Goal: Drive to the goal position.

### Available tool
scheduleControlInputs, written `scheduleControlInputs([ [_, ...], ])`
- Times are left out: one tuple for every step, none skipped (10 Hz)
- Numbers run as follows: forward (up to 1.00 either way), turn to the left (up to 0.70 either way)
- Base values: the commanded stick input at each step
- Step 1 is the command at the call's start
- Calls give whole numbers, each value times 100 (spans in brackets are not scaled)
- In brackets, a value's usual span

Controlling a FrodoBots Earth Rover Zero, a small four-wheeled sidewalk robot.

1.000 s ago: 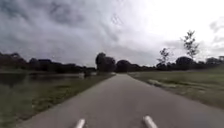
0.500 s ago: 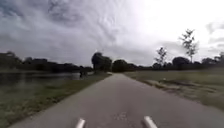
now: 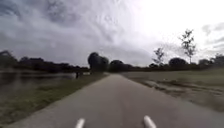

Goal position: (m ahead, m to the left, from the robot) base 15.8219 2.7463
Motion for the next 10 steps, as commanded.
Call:
scheduleControlInputs([
  [69,3],
  [69,3],
  [69,3],
  [69,3],
  [69,3],
  [69,3],
  [69,3],
  [69,3],
  [69,3],
  [69,3],
])
